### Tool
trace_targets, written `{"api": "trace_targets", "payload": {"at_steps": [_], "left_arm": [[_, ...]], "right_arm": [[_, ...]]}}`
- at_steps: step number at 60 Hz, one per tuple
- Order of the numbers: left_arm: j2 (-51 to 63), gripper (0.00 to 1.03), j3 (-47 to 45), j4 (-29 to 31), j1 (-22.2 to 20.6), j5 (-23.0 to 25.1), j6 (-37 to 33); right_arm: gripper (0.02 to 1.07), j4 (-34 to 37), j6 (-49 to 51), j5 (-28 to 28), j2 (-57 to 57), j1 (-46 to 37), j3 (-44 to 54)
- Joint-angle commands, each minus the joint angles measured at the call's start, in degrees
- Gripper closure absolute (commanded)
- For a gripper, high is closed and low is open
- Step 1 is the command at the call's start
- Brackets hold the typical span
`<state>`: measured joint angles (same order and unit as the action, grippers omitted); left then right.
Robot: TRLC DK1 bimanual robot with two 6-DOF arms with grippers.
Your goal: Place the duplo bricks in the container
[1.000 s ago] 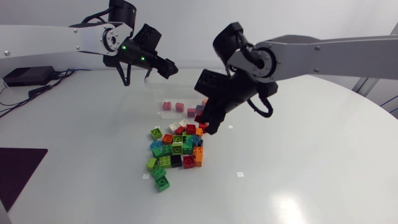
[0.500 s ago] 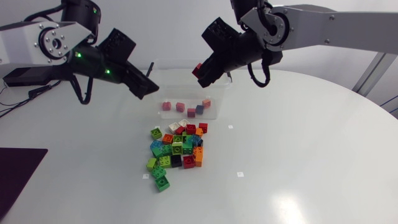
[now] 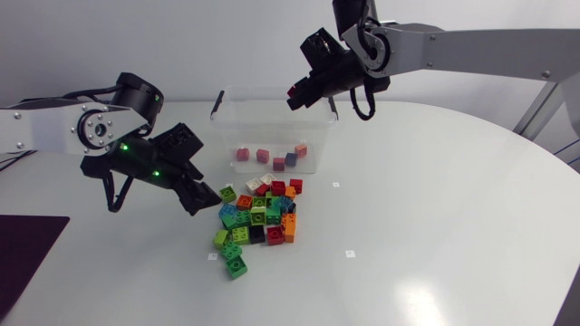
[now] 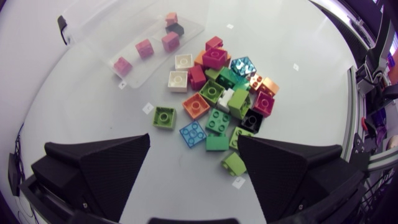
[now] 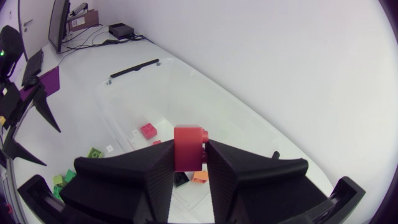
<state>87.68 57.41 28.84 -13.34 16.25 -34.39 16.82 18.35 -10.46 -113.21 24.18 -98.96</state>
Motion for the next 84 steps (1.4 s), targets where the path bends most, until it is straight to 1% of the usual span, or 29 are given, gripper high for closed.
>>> {"api": "trace_targets", "payload": {"at_steps": [1,4,6,8,9,11,12,13,14,15,20,21,23,24,26,32,38,47,55,64,67,72,73,75,77,81,83,84], "left_arm": [[0.30,0.06,-2.56,0.69,-0.98,-0.96,-1.20],[0.91,0.06,-3.09,0.60,-0.98,-1.40,-1.38],[1.44,0.06,-3.00,0.34,-0.89,-1.66,-1.56],[2.23,0.06,-2.65,-0.28,-0.46,-1.75,-1.47],[2.58,0.06,-2.56,-0.45,-0.37,-1.84,-1.56],[3.46,0.06,-2.21,-0.98,-0.10,-2.28,-1.82],[3.64,0.06,-2.30,-1.15,-0.02,-2.36,-1.99],[3.90,0.06,-2.74,-2.82,0.25,-2.89,-2.79],[3.99,0.06,-3.18,-4.06,0.34,-2.89,-2.96],[4.08,0.06,-3.62,-5.37,0.42,-2.98,-3.23],[5.75,0.06,-4.32,-10.38,1.65,-2.89,-4.63],[6.89,0.06,-4.23,-12.14,2.18,-2.89,-5.25],[7.59,0.06,-4.23,-13.55,2.45,-2.89,-5.60],[9.00,0.06,-4.23,-16.62,2.80,-2.89,-5.51],[10.06,0.06,-3.79,-17.85,2.97,-2.80,-5.51],[12.78,0.06,-2.21,-19.00,3.41,-2.63,-5.69],[16.56,0.06,1.04,-19.08,3.85,-0.34,-6.13],[19.64,0.06,3.94,-19.00,4.03,0.89,-6.83],[22.27,0.07,6.31,-18.91,4.38,1.59,-7.00],[25.00,0.08,7.98,-18.73,4.38,2.56,-7.71],[25.70,0.11,8.60,-18.47,4.38,2.73,-7.80],[26.32,0.13,8.95,-18.12,4.12,2.82,-8.32],[26.67,0.17,9.13,-18.03,4.03,2.82,-8.50],[26.93,0.18,9.21,-17.85,3.94,2.82,-8.67],[27.37,0.22,9.48,-17.50,3.68,2.91,-9.11],[28.07,0.36,9.83,-17.24,3.59,3.09,-9.38],[28.16,0.41,9.92,-17.06,3.59,3.17,-9.73],[28.34,0.47,10.00,-16.89,3.59,3.26,-9.73]], "right_arm": [[0.83,-1.26,-2.09,1.41,-3.42,-0.28,-2.82],[0.83,-1.35,-2.62,2.46,-5.00,-0.28,-4.40],[0.80,-1.26,-2.79,2.90,-5.53,-0.28,-4.84],[0.70,-1.44,-2.97,3.43,-5.71,-0.10,-5.02],[0.64,-1.44,-2.97,3.60,-5.71,-0.01,-5.02],[0.42,-1.44,-3.06,4.04,-5.62,0.16,-5.11],[0.33,-1.35,-3.06,4.04,-5.53,0.16,-5.11],[0.23,-1.26,-3.06,4.04,-5.27,0.25,-5.02],[0.17,-1.26,-3.06,4.04,-4.92,0.25,-4.75],[0.15,-1.26,-3.06,4.04,-4.48,0.34,-4.49],[0.14,-1.44,-3.06,4.04,-1.67,0.60,-2.12],[0.14,-1.53,-3.06,4.04,-0.17,0.69,-0.71],[0.14,-1.70,-3.06,4.04,1.06,0.69,0.52],[0.14,-1.79,-3.06,4.04,1.85,0.69,1.40],[0.14,-1.97,-2.97,3.95,2.91,0.69,2.63],[0.14,-3.02,-2.97,3.69,6.51,0.69,7.02],[0.14,-3.90,-2.70,2.55,10.82,1.48,12.21],[0.14,-4.69,-1.47,0.88,16.97,3.33,19.42],[0.14,-4.78,0.20,0.00,20.13,5.52,25.30],[0.14,-4.78,1.95,-2.11,21.19,7.19,29.00],[0.14,-4.34,2.83,-3.25,21.19,8.16,29.61],[0.14,-2.49,4.59,-4.13,20.75,9.65,29.79],[0.14,-1.70,5.56,-4.39,20.31,10.44,29.88],[0.14,-0.82,6.35,-4.66,19.96,11.15,29.79],[0.14,0.14,7.49,-4.92,19.25,12.03,29.70],[0.14,2.34,10.48,-4.92,17.50,14.05,29.52],[0.14,3.75,11.80,-4.92,16.53,15.01,29.26],[0.14,4.63,12.41,-4.92,15.65,15.63,28.91]]}}
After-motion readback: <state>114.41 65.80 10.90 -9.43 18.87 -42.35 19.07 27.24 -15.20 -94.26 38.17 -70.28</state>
